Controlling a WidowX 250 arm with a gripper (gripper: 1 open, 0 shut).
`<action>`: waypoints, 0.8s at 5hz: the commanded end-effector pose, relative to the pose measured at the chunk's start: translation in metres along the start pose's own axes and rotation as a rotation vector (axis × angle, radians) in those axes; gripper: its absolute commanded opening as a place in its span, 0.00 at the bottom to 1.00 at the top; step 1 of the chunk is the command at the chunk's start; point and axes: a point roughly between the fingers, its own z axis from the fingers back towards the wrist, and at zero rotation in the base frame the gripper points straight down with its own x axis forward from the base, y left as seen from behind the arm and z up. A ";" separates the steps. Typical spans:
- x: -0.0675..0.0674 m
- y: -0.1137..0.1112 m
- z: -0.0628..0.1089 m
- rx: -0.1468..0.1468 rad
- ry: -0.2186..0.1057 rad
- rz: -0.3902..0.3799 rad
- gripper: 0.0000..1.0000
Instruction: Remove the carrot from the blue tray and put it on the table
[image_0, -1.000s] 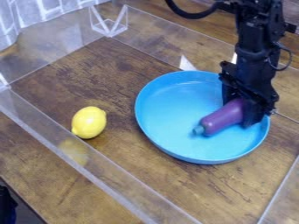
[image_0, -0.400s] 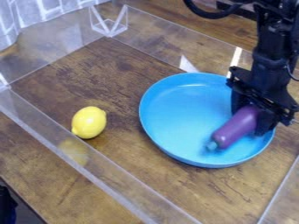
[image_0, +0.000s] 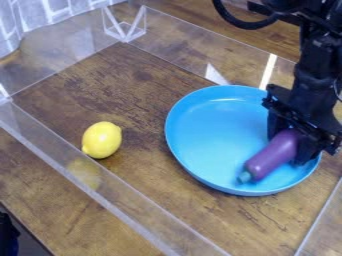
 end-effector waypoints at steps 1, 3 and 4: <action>0.003 0.013 0.056 0.023 -0.125 0.068 0.00; -0.030 0.072 0.114 0.101 -0.179 0.297 0.00; -0.050 0.106 0.120 0.121 -0.178 0.375 0.00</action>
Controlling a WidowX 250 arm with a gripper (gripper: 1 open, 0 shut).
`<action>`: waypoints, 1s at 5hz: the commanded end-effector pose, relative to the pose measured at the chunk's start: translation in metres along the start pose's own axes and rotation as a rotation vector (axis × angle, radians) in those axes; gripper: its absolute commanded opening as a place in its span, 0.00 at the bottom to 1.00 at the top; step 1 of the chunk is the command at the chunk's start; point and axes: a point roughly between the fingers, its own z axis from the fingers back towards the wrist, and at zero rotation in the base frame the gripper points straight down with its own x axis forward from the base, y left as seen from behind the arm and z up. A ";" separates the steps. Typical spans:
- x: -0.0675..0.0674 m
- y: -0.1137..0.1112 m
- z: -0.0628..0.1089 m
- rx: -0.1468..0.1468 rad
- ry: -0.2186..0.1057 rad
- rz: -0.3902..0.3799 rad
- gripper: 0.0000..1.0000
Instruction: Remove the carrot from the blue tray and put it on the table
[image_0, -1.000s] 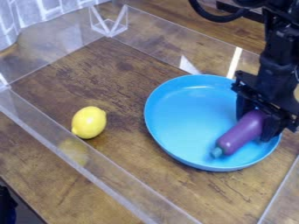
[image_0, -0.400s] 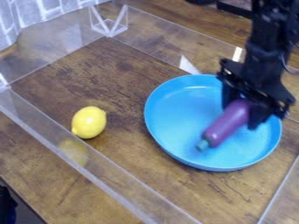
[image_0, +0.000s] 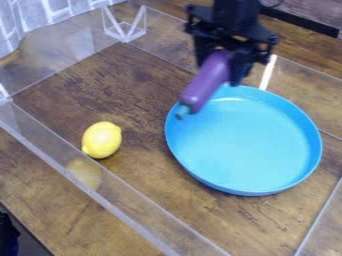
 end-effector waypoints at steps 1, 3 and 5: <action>-0.006 0.035 0.029 0.011 -0.077 0.062 0.00; -0.019 0.084 0.006 0.042 -0.048 0.127 0.00; -0.025 0.099 -0.016 0.088 -0.017 0.162 0.00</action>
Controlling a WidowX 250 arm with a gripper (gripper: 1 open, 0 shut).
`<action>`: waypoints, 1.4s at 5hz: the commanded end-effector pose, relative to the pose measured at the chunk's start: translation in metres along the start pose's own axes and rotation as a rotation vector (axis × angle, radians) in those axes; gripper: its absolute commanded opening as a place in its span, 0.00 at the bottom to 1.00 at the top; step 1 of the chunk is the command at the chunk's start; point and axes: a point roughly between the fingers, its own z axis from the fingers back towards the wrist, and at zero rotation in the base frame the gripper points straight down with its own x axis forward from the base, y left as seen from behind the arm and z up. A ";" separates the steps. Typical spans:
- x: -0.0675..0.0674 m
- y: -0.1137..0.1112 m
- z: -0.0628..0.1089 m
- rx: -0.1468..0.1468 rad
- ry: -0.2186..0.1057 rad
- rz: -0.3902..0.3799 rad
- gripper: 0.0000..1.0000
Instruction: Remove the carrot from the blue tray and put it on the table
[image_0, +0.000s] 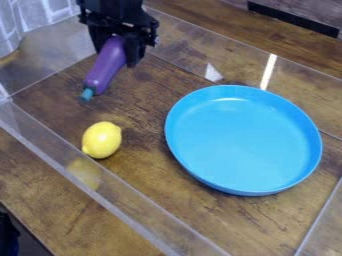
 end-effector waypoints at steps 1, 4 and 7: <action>0.001 -0.004 0.006 0.025 -0.033 0.027 0.00; 0.033 0.030 -0.022 0.104 -0.008 0.114 0.00; 0.028 0.020 -0.010 0.074 -0.030 0.007 0.00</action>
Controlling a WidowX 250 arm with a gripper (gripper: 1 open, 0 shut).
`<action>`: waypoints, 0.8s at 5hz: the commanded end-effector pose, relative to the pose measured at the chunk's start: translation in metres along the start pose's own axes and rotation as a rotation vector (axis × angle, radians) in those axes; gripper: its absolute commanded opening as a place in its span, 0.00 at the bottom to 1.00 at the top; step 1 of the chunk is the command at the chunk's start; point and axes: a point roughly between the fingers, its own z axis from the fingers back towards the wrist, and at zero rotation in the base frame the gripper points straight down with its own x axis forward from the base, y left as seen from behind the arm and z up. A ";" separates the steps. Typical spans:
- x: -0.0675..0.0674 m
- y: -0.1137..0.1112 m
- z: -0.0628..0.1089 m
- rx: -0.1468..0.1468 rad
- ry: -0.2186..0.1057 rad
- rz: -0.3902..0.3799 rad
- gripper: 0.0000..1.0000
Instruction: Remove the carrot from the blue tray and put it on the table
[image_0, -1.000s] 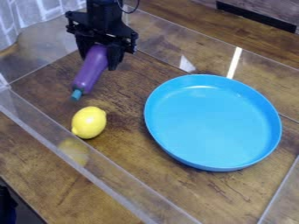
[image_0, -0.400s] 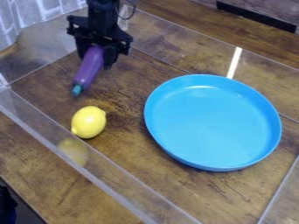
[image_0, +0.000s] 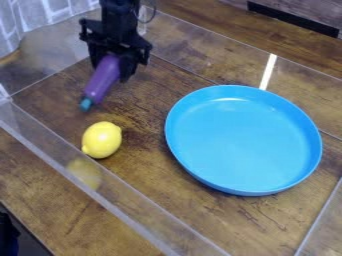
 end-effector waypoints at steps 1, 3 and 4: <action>0.009 -0.005 0.041 -0.012 -0.120 -0.011 0.00; 0.016 -0.015 0.044 -0.013 -0.126 -0.031 0.00; 0.025 -0.016 0.058 -0.005 -0.136 -0.029 0.00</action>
